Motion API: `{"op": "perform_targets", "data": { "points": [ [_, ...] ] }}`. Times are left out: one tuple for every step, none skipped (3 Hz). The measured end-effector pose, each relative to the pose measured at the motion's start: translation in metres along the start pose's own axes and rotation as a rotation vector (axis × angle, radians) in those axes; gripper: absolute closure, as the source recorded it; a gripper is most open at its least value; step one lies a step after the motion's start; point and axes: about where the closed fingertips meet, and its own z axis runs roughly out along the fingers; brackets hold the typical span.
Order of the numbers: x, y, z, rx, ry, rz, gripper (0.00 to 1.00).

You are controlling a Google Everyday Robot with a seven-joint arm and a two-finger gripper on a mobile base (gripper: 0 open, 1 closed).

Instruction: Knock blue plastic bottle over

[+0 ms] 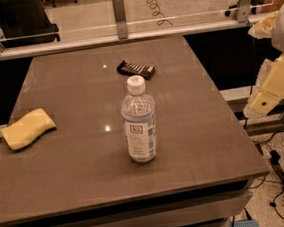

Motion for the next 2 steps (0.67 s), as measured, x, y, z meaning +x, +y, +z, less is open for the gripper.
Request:
{"op": "perform_targets", "data": {
  "points": [
    [-0.018,0.016,0.009,-0.01,-0.132,0.041,0.0],
    [-0.036,0.042,0.028,-0.058,-0.278,0.06,0.0]
  ]
}}
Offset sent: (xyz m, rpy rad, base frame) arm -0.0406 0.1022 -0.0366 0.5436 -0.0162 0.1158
